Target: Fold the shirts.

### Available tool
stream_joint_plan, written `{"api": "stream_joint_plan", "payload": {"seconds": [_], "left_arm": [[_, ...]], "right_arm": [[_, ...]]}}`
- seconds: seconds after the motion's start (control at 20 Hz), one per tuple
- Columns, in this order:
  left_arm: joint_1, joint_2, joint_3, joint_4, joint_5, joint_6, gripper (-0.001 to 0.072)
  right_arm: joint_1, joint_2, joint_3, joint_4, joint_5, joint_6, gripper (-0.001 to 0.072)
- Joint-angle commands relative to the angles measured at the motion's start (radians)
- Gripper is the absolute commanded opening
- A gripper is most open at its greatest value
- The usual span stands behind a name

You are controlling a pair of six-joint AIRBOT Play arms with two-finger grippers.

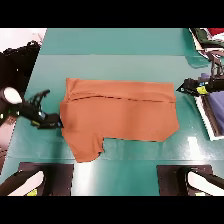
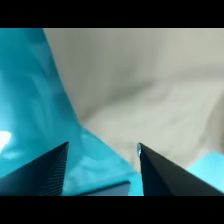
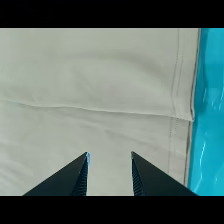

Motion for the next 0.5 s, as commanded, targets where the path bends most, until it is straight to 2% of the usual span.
{"api": "stream_joint_plan", "payload": {"seconds": [0.0, 0.45], "left_arm": [[0.001, 0.121, -0.21, -0.096, 0.044, -0.013, 0.0501], [0.001, 0.118, -0.317, -0.169, 0.177, -0.009, 0.0501]], "right_arm": [[-0.001, 0.051, -0.014, 0.002, -0.01, 0.0, 0.0324], [-0.001, 0.087, -0.014, 0.003, 0.006, 0.001, 0.0324]]}}
